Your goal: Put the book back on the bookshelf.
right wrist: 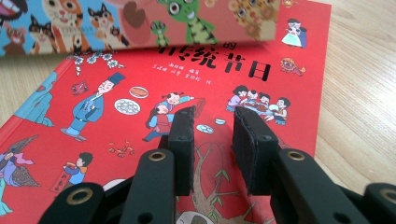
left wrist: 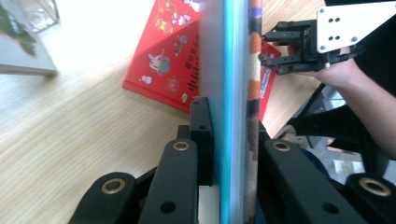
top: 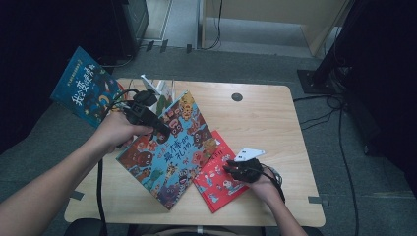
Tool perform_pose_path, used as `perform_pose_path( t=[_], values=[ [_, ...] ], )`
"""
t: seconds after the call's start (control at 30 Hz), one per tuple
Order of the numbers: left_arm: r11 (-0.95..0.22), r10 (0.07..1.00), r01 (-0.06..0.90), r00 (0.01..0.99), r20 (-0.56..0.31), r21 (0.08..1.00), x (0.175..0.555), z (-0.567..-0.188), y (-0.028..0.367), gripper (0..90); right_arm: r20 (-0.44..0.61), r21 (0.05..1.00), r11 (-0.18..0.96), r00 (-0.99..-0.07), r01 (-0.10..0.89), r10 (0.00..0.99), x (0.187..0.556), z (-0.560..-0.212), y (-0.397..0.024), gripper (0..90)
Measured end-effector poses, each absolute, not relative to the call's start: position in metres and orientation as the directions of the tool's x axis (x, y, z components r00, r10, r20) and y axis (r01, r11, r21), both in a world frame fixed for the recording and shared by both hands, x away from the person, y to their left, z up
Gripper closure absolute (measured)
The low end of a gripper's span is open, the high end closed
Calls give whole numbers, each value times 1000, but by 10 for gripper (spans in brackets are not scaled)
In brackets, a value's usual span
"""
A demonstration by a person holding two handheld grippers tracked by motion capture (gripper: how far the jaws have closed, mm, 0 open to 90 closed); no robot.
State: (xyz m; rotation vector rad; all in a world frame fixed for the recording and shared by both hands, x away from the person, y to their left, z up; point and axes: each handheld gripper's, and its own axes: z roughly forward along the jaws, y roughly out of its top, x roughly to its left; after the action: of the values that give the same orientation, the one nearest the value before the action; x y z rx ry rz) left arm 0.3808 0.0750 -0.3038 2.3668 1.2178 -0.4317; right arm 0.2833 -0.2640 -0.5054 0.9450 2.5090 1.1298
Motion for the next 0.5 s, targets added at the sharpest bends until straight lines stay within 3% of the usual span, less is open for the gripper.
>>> perform_pose_path(
  t=[0.23,0.37,0.5],
  values=[
    [-505,684,819,573,-451,274,376,-292,91,816,67,745,472,-757,471,650,288,-507,-259,621],
    [-442,692,848,529,-491,291,375,-276,114,816,67,757,461,-756,463,651,291,-509,-256,520],
    [-392,705,868,496,-506,304,373,-269,132,817,78,758,455,-757,468,649,291,-510,-255,483]
  ],
)
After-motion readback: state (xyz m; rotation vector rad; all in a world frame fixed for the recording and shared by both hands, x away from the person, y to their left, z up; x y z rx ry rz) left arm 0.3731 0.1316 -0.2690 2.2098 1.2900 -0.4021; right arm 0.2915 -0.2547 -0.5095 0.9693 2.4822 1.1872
